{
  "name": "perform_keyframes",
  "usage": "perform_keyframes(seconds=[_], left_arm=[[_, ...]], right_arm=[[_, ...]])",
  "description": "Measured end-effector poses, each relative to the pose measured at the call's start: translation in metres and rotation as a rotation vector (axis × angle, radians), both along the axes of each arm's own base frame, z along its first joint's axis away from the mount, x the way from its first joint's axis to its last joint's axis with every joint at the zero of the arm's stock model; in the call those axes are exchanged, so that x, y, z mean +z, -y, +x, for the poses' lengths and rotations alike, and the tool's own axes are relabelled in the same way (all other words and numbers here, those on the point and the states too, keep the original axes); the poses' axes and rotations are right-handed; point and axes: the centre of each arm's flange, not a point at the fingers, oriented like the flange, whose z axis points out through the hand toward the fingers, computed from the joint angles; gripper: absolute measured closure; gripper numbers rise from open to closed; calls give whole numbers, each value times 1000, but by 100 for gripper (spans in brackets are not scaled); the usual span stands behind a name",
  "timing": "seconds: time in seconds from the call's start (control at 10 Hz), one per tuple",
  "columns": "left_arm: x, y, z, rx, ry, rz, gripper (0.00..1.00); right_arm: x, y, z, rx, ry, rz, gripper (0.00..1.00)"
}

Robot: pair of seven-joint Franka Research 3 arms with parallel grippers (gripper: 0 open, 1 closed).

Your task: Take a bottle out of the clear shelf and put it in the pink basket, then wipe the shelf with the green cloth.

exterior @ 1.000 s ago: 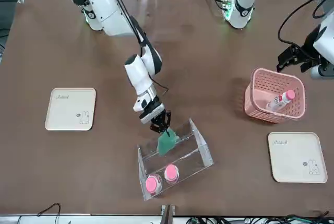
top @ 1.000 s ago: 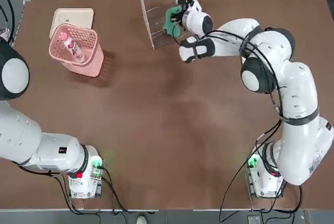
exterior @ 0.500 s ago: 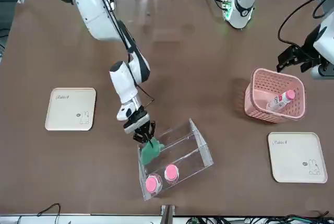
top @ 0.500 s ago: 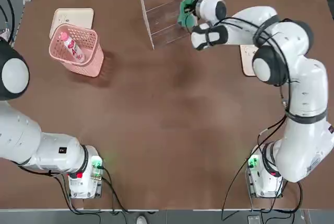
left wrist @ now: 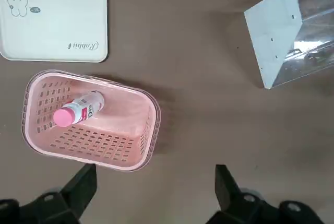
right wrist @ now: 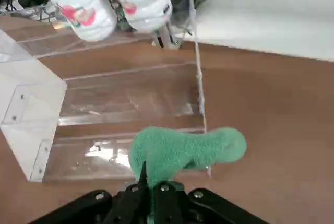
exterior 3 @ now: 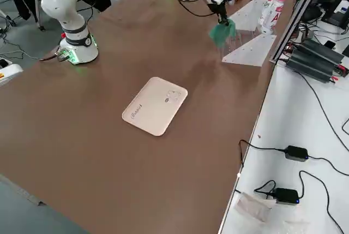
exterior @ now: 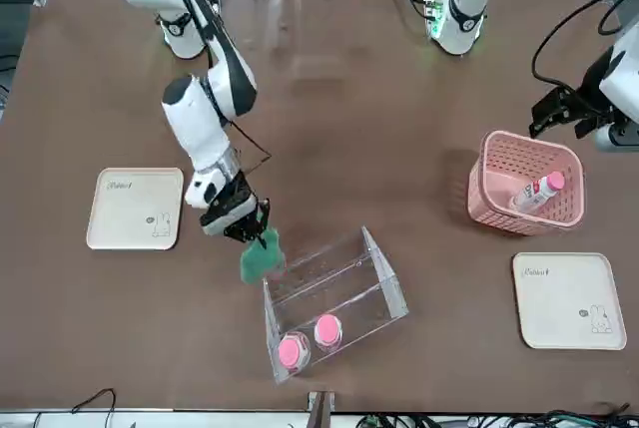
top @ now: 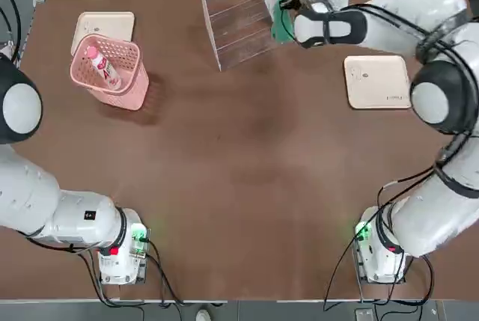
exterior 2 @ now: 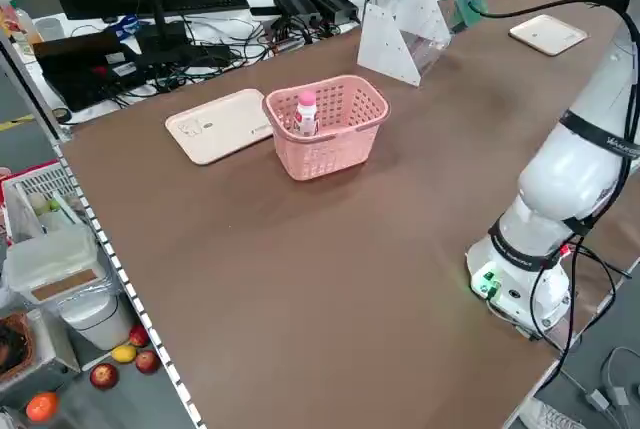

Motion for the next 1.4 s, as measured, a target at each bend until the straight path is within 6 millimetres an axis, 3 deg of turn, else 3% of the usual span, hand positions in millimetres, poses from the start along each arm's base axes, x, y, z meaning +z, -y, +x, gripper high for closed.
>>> perform_keyframes(seconds=[0.4,0.6,1.0,1.2,1.4], left_arm=[[0,0,0,0,0,0,0],[0,0,0,0,0,0,0],[0,-1,0,2,0,0,0],[0,-4,1,7,-1,0,0],[0,-24,3,32,6,5,0]], right_arm=[[55,90,-7,-129,-281,121,96],[60,139,-5,-113,-351,222,96],[58,241,-10,-44,-419,342,96],[31,297,-25,10,-412,399,96],[9,356,-46,57,-403,462,96]])
